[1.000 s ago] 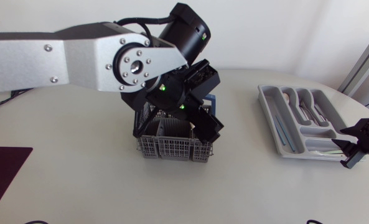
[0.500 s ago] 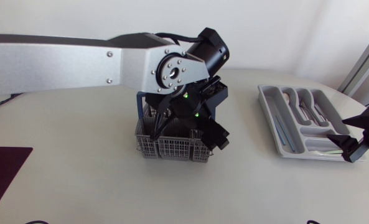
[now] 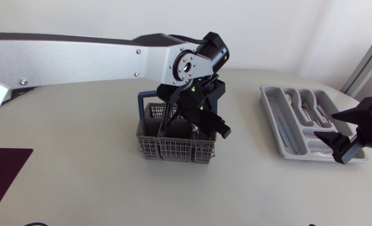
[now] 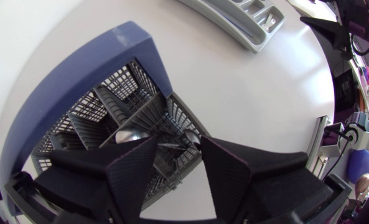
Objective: Sort the cutlery from the basket into the organizer compartments.
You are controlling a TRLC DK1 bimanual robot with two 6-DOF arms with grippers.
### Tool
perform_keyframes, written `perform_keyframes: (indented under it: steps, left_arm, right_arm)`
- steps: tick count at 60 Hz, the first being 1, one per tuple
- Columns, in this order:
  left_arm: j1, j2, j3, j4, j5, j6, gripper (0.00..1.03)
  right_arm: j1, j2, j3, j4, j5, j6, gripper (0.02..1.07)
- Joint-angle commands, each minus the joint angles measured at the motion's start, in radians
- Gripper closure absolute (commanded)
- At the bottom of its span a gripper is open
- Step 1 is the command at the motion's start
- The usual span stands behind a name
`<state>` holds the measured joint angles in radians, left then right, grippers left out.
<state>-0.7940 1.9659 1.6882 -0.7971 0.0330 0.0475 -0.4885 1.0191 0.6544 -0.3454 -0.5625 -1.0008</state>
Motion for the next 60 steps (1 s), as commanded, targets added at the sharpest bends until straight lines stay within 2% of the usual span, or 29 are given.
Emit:
perform_keyframes:
  steps: [1, 14, 32, 46, 60]
  left_arm:
    - [-0.004, 0.03, 0.036, -0.022, 0.008, -0.026, 0.67]
    - [-0.004, 0.039, 0.039, -0.033, 0.031, -0.031, 0.78]
    - [-0.005, 0.05, 0.039, -0.057, 0.076, -0.037, 0.88]
    - [0.019, 0.056, 0.039, -0.059, 0.099, -0.044, 1.0]
    - [0.044, 0.037, 0.025, -0.059, 0.12, -0.041, 1.0]
  right_arm:
    - [0.024, -0.024, -0.03, -0.018, 0.015, 0.034, 0.21]
    - [0.053, -0.054, -0.039, -0.027, 0.033, 0.044, 0.21]
    - [0.065, -0.103, -0.056, -0.046, 0.041, 0.048, 0.21]
    - [0.08, -0.122, -0.076, -0.053, 0.044, 0.048, 0.21]
    - [0.108, -0.132, -0.087, -0.055, 0.061, 0.05, 0.21]
